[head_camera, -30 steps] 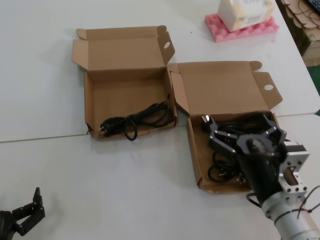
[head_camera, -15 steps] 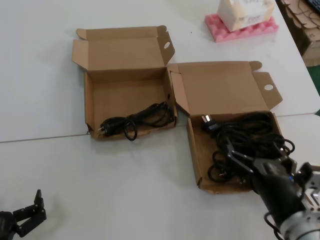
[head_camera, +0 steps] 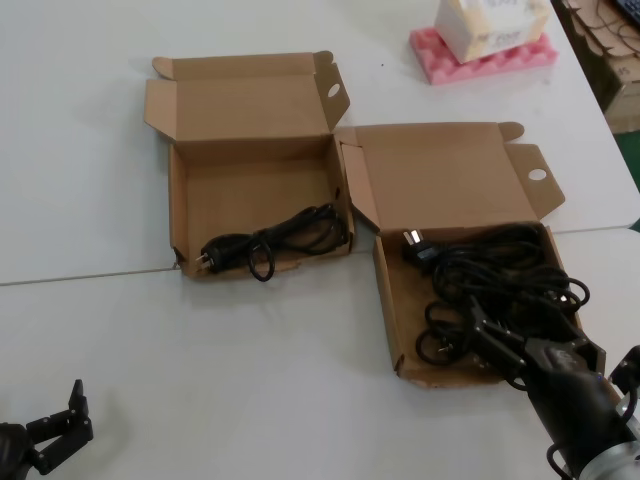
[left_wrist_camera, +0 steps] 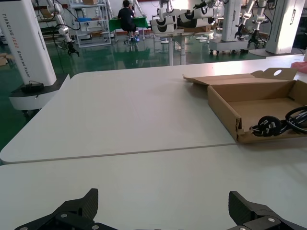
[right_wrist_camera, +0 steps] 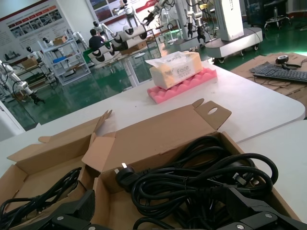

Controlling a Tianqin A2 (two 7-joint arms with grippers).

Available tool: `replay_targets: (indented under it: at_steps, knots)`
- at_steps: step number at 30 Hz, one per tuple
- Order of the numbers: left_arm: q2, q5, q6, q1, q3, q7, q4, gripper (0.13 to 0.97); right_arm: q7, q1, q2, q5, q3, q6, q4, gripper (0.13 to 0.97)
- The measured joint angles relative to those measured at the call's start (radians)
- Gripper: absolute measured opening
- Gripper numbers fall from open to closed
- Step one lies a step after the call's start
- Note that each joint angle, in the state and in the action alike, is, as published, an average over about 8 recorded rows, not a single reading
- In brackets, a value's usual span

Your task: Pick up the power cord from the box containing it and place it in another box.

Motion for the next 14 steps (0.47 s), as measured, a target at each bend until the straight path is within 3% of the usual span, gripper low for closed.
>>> replay_targets:
  at_steps: [14]
  knots:
    - [0.000,0.000,0.000,0.000,0.000,0.000,0.000,0.966,0.000,0.000,0.000,0.000,0.000,0.000,0.000,0.966]
